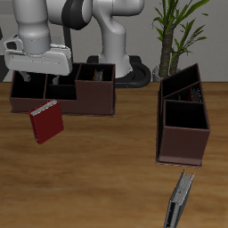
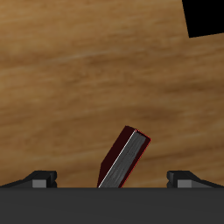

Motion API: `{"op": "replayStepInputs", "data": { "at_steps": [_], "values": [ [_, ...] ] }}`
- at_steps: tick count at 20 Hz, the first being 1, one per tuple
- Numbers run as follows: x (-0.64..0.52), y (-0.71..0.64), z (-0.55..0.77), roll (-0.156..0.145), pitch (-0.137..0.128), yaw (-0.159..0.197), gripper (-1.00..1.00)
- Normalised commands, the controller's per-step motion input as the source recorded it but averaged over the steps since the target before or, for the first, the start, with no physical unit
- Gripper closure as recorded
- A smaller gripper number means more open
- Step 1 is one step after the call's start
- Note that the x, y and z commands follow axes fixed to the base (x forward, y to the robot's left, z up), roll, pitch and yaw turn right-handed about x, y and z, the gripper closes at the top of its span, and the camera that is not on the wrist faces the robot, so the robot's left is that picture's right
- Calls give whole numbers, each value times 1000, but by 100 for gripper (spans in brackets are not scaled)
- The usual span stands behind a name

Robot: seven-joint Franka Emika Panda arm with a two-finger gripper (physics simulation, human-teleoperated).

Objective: Place the orange book into the back desk caddy's right compartment and place the left red book into the left desk caddy's back compartment and place the right red book into the left desk caddy's left compartment

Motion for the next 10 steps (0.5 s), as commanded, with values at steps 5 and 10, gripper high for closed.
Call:
{"op": "replayStepInputs", "data": {
  "at_steps": [5, 10],
  "values": [
    [-28, -205, -396, 10, -15, -42, -100],
    [24, -91, -379, -1, -15, -26, -100]
  ]
}}
